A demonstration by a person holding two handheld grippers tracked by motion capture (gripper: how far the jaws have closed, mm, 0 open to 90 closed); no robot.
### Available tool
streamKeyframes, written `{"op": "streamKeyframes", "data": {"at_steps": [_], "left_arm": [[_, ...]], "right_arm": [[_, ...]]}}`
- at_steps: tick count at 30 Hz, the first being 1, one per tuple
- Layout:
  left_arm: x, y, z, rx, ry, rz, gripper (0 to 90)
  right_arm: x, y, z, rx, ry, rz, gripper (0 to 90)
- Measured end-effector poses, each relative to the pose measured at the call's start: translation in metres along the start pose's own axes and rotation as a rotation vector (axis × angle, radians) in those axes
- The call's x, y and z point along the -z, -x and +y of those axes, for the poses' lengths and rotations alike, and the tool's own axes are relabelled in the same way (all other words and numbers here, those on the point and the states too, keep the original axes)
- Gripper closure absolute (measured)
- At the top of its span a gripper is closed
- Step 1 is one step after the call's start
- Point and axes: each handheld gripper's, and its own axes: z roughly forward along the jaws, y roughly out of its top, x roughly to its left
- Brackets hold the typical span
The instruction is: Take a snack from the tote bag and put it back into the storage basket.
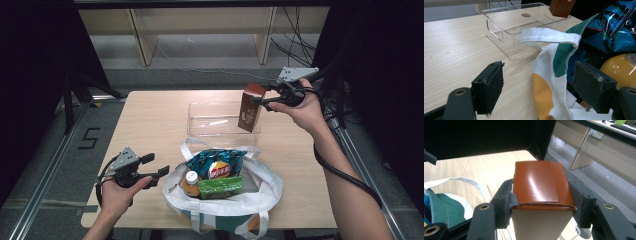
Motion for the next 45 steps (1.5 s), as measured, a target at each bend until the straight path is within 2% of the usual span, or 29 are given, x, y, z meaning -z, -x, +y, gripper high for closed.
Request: {"op": "streamKeyframes", "data": {"at_steps": [6,10,15,17,20,26,27,28,29,33,36,39,42,43,44,45], "left_arm": [[0.0,0.0,0.0,0.0,-0.002,0.001,24.1],[0.0,0.0,0.0,0.002,-0.001,0.001,24.1],[0.0,0.0,0.0,0.001,-0.001,-0.001,24.0],[0.0,0.0,0.0,-0.002,0.0,-0.001,24.1],[0.0,0.0,0.0,0.001,0.0,0.002,24.1],[0.0,0.0,0.0,0.01,0.007,0.001,23.9],[0.0,0.0,0.0,0.009,0.007,0.001,23.9],[0.0,0.0,0.0,0.009,0.007,0.0,24.0],[-0.001,0.0,0.0,0.01,0.007,-0.002,23.9],[-0.001,0.001,0.0,0.026,0.006,0.004,23.9],[0.0,0.0,0.0,0.005,0.008,-0.002,23.9],[-0.001,0.001,0.0,0.024,0.005,0.001,23.9],[-0.001,0.0,0.0,0.006,0.004,-0.001,23.9],[-0.001,0.0,0.0,0.009,0.005,-0.002,24.0],[-0.001,0.001,-0.001,0.023,0.004,0.0,23.9],[-0.001,0.001,-0.001,0.024,0.006,0.0,24.0]], "right_arm": [[-0.003,0.0,-0.003,-0.018,-0.016,0.008,44.3],[-0.006,0.001,-0.005,-0.001,-0.003,-0.003,44.3],[-0.009,0.002,-0.009,-0.017,-0.024,0.0,44.2],[-0.011,0.002,-0.012,-0.001,-0.025,0.0,44.2],[-0.014,0.001,-0.017,-0.027,-0.028,-0.004,44.2],[-0.02,0.003,-0.027,-0.019,-0.038,0.0,44.1],[-0.021,0.002,-0.03,-0.04,-0.045,0.004,44.1],[-0.022,0.002,-0.031,-0.039,-0.051,0.007,44.1],[-0.024,0.003,-0.033,-0.032,-0.04,0.006,44.1],[-0.024,0.002,-0.033,-0.044,-0.043,0.011,44.1],[-0.024,0.0,-0.031,-0.038,-0.051,0.013,44.2],[-0.026,0.001,-0.03,-0.021,-0.039,0.018,44.2],[-0.029,0.001,-0.032,-0.028,-0.048,0.019,44.2],[-0.03,0.002,-0.033,-0.022,-0.047,0.016,44.2],[-0.031,0.0,-0.034,-0.041,-0.054,0.023,44.2],[-0.032,0.001,-0.036,-0.039,-0.062,0.028,44.2]]}}
